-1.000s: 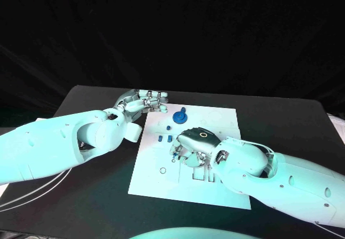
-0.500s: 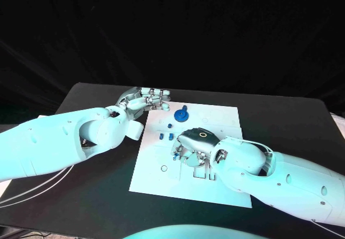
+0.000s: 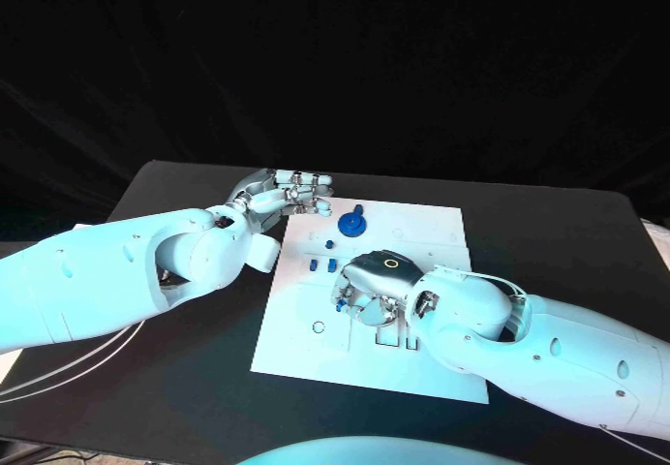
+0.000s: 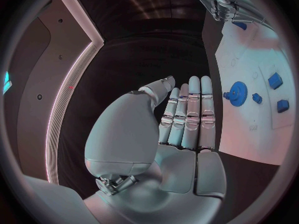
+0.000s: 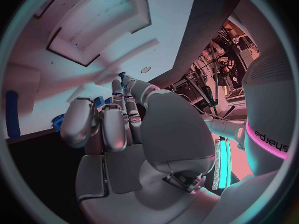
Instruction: Assemble the parts on the task board
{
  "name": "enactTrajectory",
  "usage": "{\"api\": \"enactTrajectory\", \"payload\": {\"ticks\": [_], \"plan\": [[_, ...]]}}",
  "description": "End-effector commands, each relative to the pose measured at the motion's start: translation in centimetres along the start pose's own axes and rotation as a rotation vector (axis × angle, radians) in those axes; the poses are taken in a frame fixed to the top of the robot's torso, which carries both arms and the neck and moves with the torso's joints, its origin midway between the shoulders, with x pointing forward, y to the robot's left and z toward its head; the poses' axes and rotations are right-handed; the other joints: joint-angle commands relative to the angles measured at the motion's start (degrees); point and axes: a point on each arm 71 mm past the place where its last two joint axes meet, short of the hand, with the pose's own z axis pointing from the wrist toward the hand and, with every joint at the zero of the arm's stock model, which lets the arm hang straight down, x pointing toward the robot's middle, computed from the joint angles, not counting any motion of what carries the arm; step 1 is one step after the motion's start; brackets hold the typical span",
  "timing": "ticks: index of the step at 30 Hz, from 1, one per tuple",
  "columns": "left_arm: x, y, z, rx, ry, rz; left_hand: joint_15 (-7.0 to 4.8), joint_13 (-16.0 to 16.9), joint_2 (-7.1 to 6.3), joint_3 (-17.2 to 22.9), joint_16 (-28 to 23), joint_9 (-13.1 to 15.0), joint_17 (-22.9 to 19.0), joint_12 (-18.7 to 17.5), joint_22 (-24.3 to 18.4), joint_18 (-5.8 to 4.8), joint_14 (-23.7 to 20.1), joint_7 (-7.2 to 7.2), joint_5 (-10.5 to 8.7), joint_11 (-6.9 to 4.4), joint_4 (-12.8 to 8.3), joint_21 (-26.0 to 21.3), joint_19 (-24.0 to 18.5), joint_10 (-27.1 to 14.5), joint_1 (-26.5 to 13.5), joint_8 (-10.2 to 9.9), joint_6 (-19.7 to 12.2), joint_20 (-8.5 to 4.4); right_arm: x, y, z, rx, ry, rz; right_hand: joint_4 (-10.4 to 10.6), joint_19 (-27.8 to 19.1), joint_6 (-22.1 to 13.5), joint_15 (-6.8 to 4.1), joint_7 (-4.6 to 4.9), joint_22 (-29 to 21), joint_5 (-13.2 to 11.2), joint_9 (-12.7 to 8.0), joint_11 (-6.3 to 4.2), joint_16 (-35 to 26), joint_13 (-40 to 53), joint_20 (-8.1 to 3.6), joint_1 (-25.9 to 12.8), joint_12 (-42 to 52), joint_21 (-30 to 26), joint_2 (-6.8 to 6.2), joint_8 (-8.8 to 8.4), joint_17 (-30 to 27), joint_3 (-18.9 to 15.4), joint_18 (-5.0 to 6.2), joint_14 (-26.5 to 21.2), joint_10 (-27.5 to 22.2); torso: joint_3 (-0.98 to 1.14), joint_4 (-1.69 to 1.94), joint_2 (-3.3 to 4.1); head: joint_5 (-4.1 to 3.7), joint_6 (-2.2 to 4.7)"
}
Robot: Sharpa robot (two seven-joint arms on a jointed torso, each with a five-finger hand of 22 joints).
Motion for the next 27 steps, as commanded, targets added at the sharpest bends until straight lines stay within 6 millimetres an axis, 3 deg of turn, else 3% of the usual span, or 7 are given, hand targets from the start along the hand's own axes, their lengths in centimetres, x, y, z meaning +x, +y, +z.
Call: {"api": "enactTrajectory", "payload": {"ticks": [1,18,22,25,27], "plan": [[0.28,-0.08,-0.01,0.007,0.025,-0.002,-0.09,-0.1,0.46,-0.3,-0.3,0.0,-0.1,0.3,-0.1,1.01,0.5,0.05,0.33,-0.07,0.0,-0.4,0.3,-0.5,0.0,0.3,-0.1,-0.10,0.33,0.10,0.11,0.006,0.030,-0.033,0.0,0.1,0.1,-0.03,0.35,0.0,0.2,0.1,-0.03,0.4,0.1,0.06,0.2,0.2,0.0,0.44,0.09,0.0,0.2,0.26,2.8,0.6,0.03,0.02,0.05,0.08,-0.11],[0.33,-0.08,0.01,0.007,0.027,-0.003,-0.08,-0.1,0.46,-0.4,-0.4,0.0,-0.1,0.3,-0.2,1.00,0.7,0.07,0.32,-0.06,0.0,-0.4,0.4,-0.5,-0.1,0.3,-0.1,-0.09,0.85,0.42,0.53,0.016,0.063,-0.077,0.1,-0.1,-0.3,0.21,0.41,-0.4,0.1,0.1,0.14,0.3,-0.2,0.25,-0.8,0.1,-0.2,-0.15,-0.17,-0.3,-0.5,0.31,2.7,0.0,0.04,-0.05,0.02,0.11,-0.22],[0.42,-0.09,0.00,0.008,0.040,-0.007,-0.08,-0.1,0.46,-0.4,-0.4,0.0,-0.1,0.3,-0.2,1.00,0.7,0.07,0.32,-0.06,0.0,-0.4,0.4,-0.5,-0.1,0.3,-0.1,-0.09,1.04,0.31,0.55,0.025,0.071,-0.071,0.8,-0.5,-3.9,0.97,1.00,-1.0,0.4,-0.8,0.88,0.2,-1.1,0.66,-3.0,0.1,-0.7,-1.52,-0.64,-0.4,-2.1,0.41,2.6,-3.2,0.03,-0.05,0.00,0.11,-0.27],[0.52,-0.11,0.00,0.011,0.051,-0.011,-0.05,-0.1,0.40,-0.6,-0.7,0.0,-0.2,0.4,-0.3,0.98,0.8,0.06,0.31,-0.05,0.0,-0.5,0.4,-0.6,-0.1,0.3,-0.1,-0.07,1.00,0.18,0.55,0.031,0.056,-0.066,1.0,-1.8,-8.3,1.78,1.00,-4.5,-0.2,-1.8,1.93,-0.6,-2.1,1.24,-3.8,0.2,-3.0,-2.51,-0.57,-1.7,-3.4,1.07,2.2,-8.8,0.03,-0.07,-0.02,-0.01,-0.28],[0.55,-0.11,0.01,0.011,0.054,-0.012,-0.05,-0.1,0.40,-0.6,-0.7,0.0,-0.2,0.4,-0.3,0.98,0.8,0.06,0.31,-0.05,0.0,-0.5,0.4,-0.6,-0.1,0.3,-0.1,-0.07,0.94,0.12,0.53,0.033,0.046,-0.065,0.7,-2.7,-9.3,1.97,1.46,-7.0,-0.2,-2.1,2.45,-1.1,-2.0,1.65,-3.4,0.5,-4.7,-2.53,-0.46,-2.3,-3.9,1.48,2.0,-11.3,0.05,-0.01,-0.03,-0.05,-0.19]]}}
